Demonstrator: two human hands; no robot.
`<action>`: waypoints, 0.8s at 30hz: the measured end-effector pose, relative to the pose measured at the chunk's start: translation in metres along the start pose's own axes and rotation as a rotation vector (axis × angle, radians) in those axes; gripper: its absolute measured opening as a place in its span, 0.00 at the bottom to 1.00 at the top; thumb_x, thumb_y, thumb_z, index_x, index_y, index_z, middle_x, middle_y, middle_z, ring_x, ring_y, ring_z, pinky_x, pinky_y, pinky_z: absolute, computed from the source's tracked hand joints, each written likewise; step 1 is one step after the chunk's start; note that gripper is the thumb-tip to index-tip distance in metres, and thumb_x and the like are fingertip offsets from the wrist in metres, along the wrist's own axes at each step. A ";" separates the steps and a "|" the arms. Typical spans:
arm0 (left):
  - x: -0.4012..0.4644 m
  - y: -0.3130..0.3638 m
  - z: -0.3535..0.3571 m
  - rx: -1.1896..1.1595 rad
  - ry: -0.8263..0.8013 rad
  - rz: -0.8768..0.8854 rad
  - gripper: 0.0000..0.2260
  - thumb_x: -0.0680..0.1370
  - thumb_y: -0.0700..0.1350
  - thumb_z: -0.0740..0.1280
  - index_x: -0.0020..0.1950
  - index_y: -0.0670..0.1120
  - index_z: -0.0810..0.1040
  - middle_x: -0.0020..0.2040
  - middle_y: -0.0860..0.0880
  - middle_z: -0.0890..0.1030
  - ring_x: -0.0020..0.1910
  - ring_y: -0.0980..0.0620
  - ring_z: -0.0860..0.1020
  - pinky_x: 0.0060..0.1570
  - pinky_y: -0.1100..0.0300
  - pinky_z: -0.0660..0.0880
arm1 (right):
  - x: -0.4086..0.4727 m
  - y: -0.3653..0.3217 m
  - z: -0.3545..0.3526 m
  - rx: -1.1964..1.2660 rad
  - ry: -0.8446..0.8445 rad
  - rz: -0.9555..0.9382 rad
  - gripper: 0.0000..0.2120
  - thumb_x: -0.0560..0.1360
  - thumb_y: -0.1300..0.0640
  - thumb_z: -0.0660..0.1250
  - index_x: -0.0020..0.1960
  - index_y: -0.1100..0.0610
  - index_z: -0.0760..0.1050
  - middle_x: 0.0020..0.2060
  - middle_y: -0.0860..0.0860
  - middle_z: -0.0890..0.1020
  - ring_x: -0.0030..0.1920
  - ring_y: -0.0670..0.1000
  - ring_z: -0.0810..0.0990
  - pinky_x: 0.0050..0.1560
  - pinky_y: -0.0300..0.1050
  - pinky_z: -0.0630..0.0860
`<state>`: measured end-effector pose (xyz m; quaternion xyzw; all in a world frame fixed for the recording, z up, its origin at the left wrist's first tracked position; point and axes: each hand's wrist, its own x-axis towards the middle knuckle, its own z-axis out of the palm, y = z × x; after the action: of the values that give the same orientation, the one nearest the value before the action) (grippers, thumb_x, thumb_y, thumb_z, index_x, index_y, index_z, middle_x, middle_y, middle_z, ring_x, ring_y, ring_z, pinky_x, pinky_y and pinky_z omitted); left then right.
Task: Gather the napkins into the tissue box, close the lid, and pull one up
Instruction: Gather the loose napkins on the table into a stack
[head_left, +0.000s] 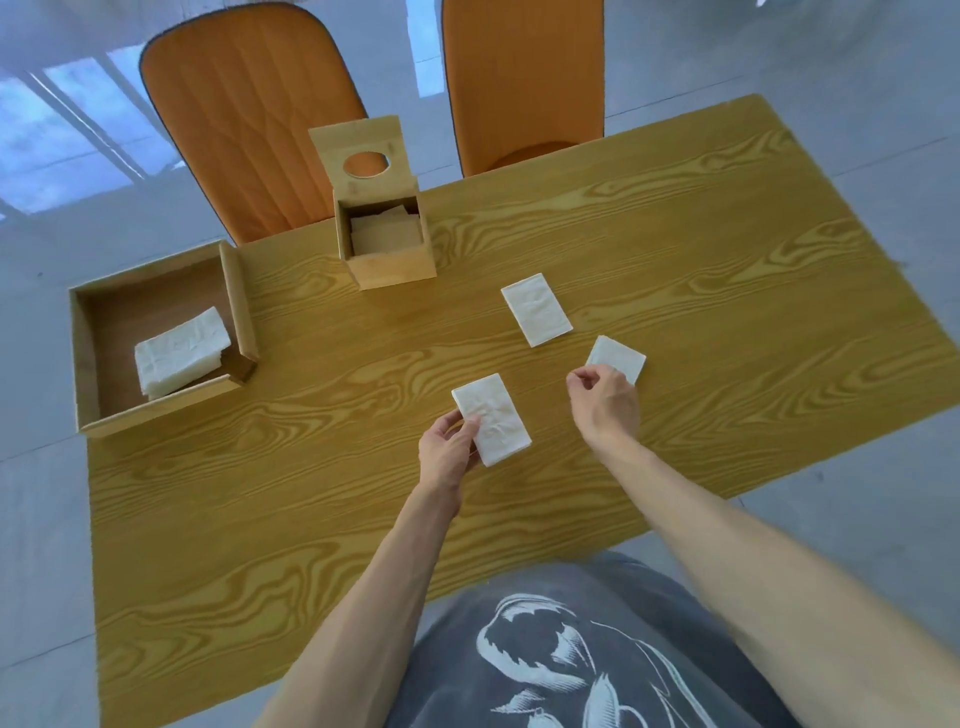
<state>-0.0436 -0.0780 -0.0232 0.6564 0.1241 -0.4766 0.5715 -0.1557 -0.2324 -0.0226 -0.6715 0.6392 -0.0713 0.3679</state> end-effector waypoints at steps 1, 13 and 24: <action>0.000 0.000 0.004 0.015 -0.009 -0.001 0.16 0.80 0.41 0.68 0.67 0.42 0.74 0.55 0.43 0.84 0.48 0.49 0.84 0.45 0.57 0.82 | 0.005 0.004 -0.005 0.042 0.017 0.051 0.09 0.79 0.52 0.64 0.53 0.54 0.81 0.49 0.51 0.85 0.48 0.52 0.82 0.47 0.47 0.79; 0.007 0.001 0.027 0.084 -0.027 -0.024 0.16 0.79 0.42 0.68 0.67 0.43 0.74 0.54 0.45 0.84 0.50 0.50 0.84 0.47 0.56 0.82 | 0.034 0.028 -0.022 0.092 0.129 0.337 0.20 0.74 0.46 0.69 0.60 0.57 0.73 0.59 0.55 0.76 0.53 0.57 0.80 0.56 0.55 0.78; 0.014 0.001 0.032 0.096 -0.001 -0.027 0.16 0.80 0.42 0.68 0.67 0.43 0.75 0.54 0.46 0.84 0.49 0.51 0.84 0.50 0.52 0.82 | 0.038 0.027 -0.023 0.137 0.126 0.316 0.12 0.73 0.48 0.70 0.52 0.54 0.78 0.50 0.51 0.81 0.47 0.52 0.81 0.49 0.50 0.80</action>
<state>-0.0509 -0.1111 -0.0298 0.6812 0.1095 -0.4900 0.5328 -0.1842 -0.2744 -0.0360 -0.5304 0.7521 -0.0981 0.3787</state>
